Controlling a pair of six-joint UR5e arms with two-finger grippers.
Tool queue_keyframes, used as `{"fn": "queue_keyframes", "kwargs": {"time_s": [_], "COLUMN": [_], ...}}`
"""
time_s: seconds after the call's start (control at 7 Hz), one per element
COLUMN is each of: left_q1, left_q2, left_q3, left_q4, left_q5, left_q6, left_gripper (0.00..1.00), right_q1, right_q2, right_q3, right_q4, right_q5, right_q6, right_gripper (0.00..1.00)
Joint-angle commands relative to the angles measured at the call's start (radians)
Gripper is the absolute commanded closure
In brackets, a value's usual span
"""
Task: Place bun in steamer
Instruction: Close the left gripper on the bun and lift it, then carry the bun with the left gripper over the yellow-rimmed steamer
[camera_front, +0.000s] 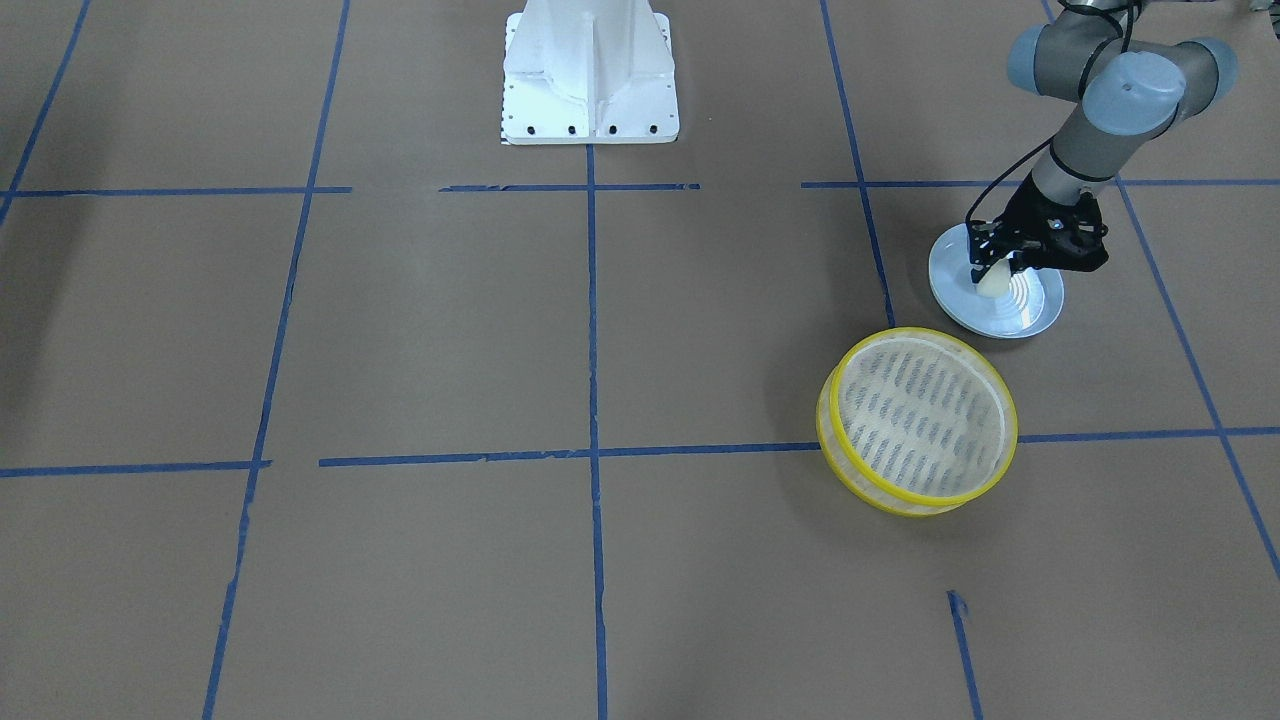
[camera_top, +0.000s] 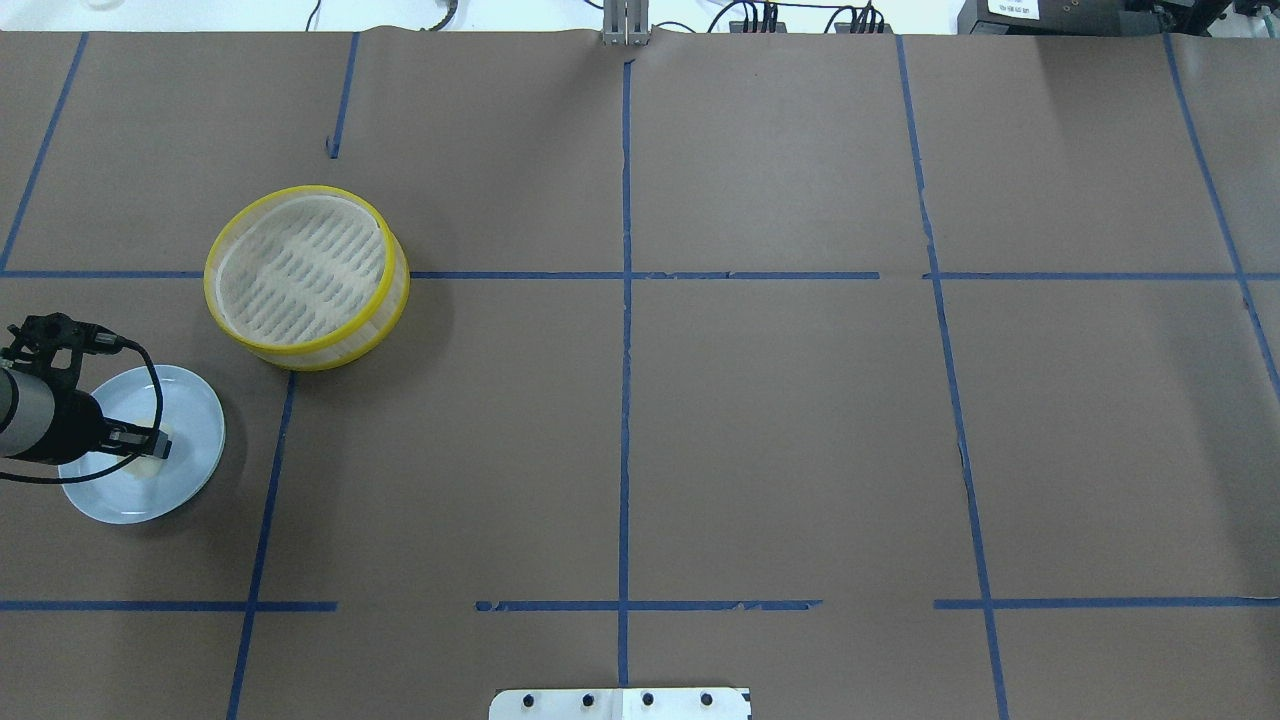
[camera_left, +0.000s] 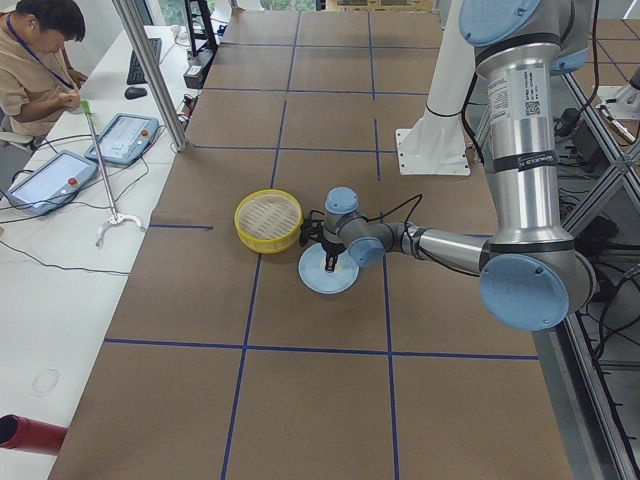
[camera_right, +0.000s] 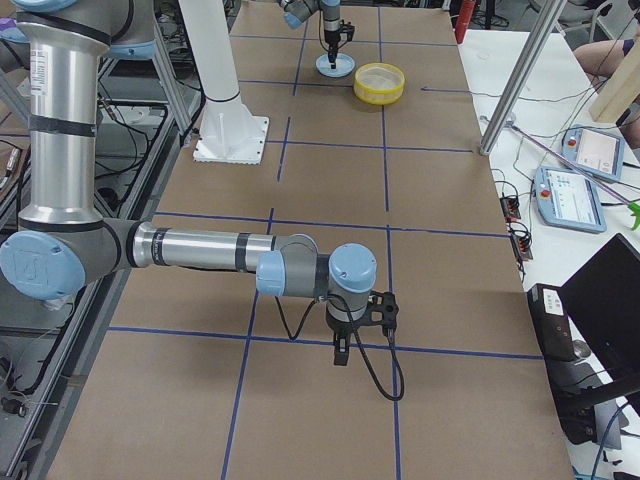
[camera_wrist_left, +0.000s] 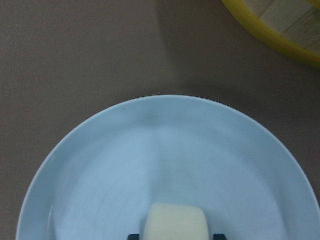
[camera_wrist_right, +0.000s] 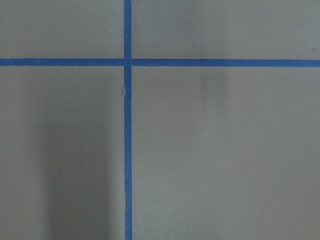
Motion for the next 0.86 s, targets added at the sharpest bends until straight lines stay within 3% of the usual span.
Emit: {"fn": "queue_keyframes", "kwargs": {"time_s": [0.0, 0.29, 0.43, 0.57, 0.71], "left_q1": [-0.012, -0.16, -0.174, -0.185, -0.2], "left_q2": [0.009, -0.039, -0.122, -0.262, -0.39], "left_q3": [-0.056, -0.118, -0.106, -0.057, 0.035], "left_q4": [0.0, 0.002, 0.043, 0.171, 0.233], "left_q5": [-0.009, -0.02, -0.02, -0.018, -0.017], "left_q6": [0.0, 0.0, -0.003, -0.004, -0.006], "left_gripper": [0.69, 0.68, 0.69, 0.69, 0.69], "right_q1": [0.0, 0.0, 0.0, 0.0, 0.0], "right_q2": [0.0, 0.0, 0.0, 0.0, 0.0], "right_q3": [0.0, 0.0, 0.0, 0.0, 0.0], "right_q4": [0.0, 0.0, 0.0, 0.0, 0.0], "right_q5": [0.0, 0.0, 0.0, 0.0, 0.0], "right_q6": [0.0, 0.0, 0.0, 0.0, 0.0], "right_gripper": [0.0, 0.0, 0.0, 0.0, 0.0]}}
